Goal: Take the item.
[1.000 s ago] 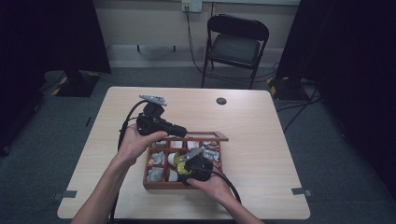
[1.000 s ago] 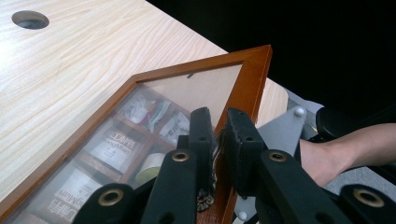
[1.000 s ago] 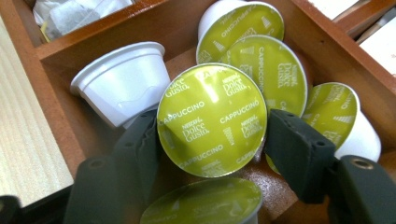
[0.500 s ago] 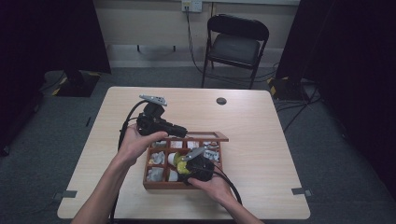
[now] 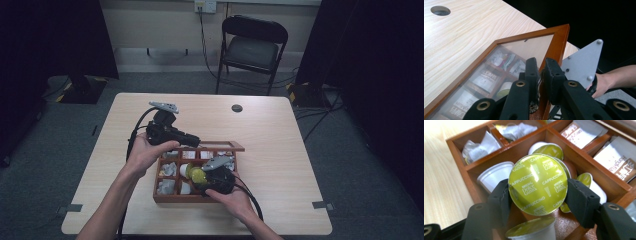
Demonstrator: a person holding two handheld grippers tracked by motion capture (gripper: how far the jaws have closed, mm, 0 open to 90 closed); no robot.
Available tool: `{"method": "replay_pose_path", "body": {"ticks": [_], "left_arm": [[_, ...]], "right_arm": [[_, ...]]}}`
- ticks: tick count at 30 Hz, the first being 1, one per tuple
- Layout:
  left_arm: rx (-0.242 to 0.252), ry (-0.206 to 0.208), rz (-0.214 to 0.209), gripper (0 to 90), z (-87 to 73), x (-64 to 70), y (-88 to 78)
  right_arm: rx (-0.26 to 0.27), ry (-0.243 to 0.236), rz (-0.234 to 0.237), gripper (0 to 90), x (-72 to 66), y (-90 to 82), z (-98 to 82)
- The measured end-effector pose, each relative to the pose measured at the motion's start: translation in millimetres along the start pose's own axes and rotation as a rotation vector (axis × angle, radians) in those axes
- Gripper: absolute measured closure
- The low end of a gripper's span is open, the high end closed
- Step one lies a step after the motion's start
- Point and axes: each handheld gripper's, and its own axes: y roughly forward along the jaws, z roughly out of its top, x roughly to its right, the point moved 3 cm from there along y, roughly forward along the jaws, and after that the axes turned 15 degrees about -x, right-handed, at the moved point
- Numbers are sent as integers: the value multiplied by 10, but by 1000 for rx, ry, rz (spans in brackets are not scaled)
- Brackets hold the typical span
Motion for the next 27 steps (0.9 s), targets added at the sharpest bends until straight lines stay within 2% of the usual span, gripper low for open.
{"method": "replay_pose_path", "body": {"ticks": [6,19,27], "left_arm": [[0,-1,3,814,2,1,1],[0,-3,6,814,3,1,-3],[-3,0,5,814,1,1,-3]], "right_arm": [[49,10,9,389,16,-92,-19],[111,17,-4,389,68,-321,-143],[142,73,-5,389,192,-427,-277]]}}
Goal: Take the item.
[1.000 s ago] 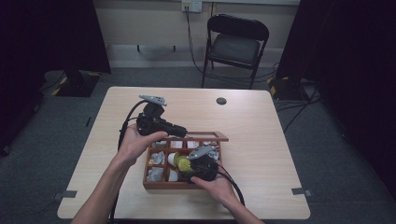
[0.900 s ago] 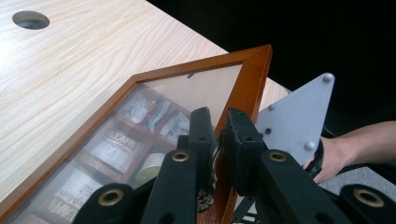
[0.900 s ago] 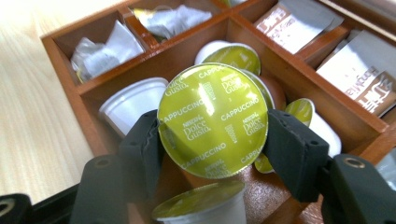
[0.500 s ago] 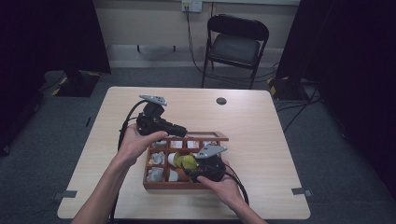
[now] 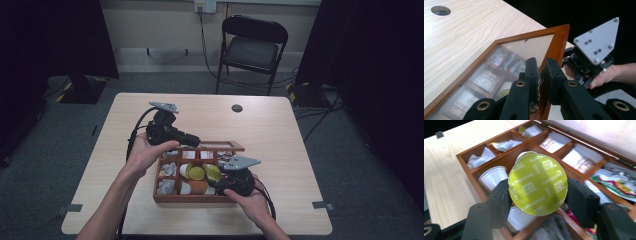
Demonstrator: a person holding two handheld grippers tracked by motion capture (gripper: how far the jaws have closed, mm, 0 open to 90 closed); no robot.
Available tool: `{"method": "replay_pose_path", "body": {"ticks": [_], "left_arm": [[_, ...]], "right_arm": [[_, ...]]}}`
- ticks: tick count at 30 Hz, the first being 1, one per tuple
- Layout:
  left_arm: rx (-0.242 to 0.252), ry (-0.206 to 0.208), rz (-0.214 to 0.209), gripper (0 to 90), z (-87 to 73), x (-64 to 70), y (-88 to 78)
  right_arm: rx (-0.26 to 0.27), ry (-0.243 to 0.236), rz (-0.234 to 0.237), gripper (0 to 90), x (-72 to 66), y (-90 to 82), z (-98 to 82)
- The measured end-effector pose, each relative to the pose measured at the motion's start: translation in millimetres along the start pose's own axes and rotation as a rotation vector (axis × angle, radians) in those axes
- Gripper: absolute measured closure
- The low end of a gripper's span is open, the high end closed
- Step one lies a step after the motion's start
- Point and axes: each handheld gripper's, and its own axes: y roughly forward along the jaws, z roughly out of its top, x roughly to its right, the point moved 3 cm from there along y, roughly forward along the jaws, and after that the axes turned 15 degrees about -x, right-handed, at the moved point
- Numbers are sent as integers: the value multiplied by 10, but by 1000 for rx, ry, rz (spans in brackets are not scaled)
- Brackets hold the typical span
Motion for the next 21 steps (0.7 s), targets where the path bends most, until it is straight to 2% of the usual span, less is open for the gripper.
{"method": "replay_pose_path", "body": {"ticks": [12,21], "left_arm": [[1,1,-3,814,-4,-1,0],[1,-2,-3,814,-8,2,3]], "right_arm": [[31,59,-55,389,269,-208,-146],[45,126,-105,389,586,-280,-256]]}}
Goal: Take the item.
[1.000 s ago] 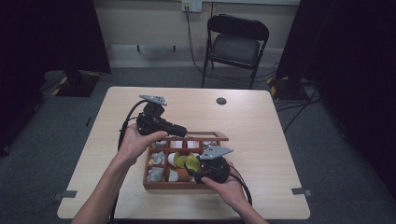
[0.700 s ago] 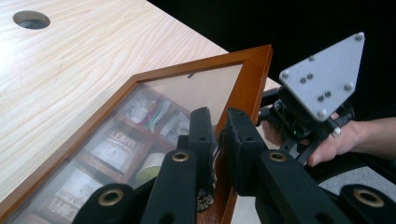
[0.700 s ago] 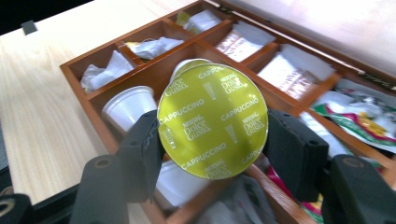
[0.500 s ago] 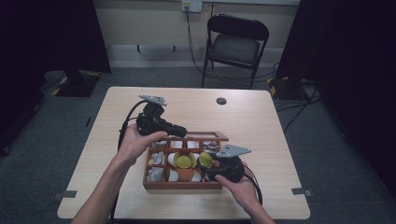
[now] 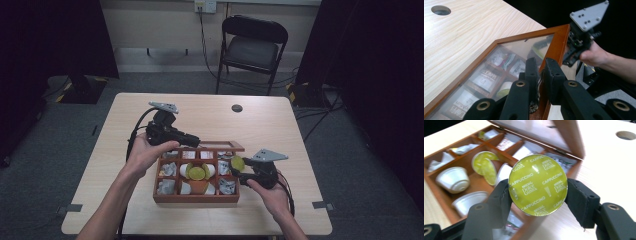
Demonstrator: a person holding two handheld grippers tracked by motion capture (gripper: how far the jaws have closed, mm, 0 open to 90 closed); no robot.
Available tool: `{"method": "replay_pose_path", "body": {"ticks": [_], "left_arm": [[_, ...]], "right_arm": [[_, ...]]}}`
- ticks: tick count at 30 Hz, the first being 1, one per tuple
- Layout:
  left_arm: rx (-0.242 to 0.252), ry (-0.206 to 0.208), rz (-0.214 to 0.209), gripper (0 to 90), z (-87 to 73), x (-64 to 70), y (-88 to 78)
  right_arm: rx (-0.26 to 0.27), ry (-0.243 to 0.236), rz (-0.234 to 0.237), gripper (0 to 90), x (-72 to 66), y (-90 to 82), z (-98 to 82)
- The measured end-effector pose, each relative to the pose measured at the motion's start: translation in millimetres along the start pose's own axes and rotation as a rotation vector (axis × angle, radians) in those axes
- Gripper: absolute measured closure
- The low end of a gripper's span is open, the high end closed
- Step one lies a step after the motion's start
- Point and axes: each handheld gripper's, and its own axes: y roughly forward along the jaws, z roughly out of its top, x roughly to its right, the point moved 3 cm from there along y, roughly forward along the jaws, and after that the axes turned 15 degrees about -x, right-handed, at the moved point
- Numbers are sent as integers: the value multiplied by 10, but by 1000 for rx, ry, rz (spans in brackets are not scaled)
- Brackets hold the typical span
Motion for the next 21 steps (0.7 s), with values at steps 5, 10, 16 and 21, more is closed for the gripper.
{"method": "replay_pose_path", "body": {"ticks": [5,10,16,21], "left_arm": [[0,0,1,814,-1,0,-1],[-1,2,-1,814,2,-1,-3],[0,-1,2,814,4,3,0],[-3,1,0,814,1,1,-1]], "right_arm": [[-13,31,-29,389,160,23,-43],[-12,65,-56,389,297,28,-54],[-24,79,-88,389,407,85,-29],[-66,48,-123,389,485,181,-7]]}}
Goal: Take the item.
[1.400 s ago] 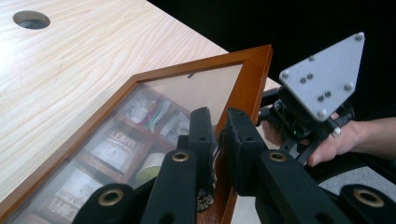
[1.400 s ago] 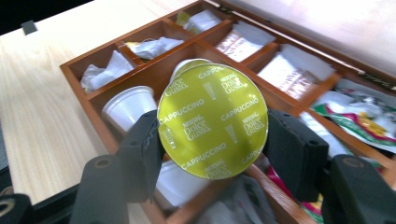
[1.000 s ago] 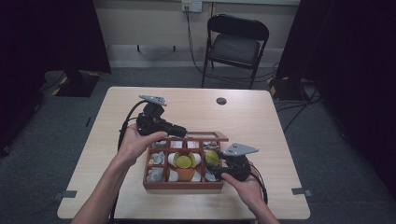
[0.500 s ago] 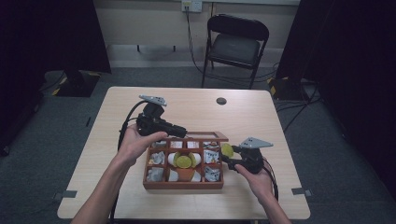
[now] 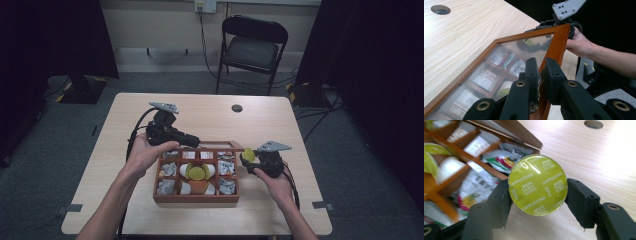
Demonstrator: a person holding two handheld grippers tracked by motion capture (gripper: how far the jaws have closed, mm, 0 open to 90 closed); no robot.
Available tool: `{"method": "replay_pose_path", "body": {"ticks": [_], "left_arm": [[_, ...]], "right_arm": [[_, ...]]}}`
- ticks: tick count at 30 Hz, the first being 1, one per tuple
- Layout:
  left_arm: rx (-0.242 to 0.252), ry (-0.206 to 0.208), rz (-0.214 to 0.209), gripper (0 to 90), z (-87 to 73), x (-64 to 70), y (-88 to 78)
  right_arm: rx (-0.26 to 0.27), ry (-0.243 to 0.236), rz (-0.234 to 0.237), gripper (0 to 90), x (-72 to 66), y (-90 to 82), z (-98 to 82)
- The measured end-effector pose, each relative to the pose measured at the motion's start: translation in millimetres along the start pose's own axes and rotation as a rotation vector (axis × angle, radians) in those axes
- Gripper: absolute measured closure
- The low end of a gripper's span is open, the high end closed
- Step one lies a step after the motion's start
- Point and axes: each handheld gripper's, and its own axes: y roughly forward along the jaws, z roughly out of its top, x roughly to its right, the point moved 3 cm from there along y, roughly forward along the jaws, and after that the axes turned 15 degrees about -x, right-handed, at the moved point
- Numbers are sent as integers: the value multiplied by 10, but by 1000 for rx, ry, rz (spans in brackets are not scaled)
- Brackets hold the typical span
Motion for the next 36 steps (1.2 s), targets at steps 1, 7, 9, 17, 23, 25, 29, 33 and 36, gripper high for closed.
{"method": "replay_pose_path", "body": {"ticks": [1,7,9,17,23,25,29,33,36], "left_arm": [[1,0,0,813,0,-2,-1],[0,1,0,814,0,1,1],[-2,2,0,814,0,3,2],[-1,0,-3,814,-3,1,3],[-4,4,3,814,-3,7,5],[-4,4,3,814,-3,8,5],[-3,4,2,814,-3,7,6],[-4,4,1,814,-4,5,5],[-6,5,1,814,-4,7,6]], "right_arm": [[-12,4,2,389,28,23,-12],[-38,33,-22,389,175,129,-90],[-49,33,-31,389,198,163,-104],[-95,21,-40,388,217,275,-131],[-101,28,-50,387,208,322,-150],[-97,30,-47,381,205,327,-151],[-93,37,-45,277,198,330,-147],[-61,55,-44,222,219,282,-130],[-46,70,-32,207,225,237,-130]]}}
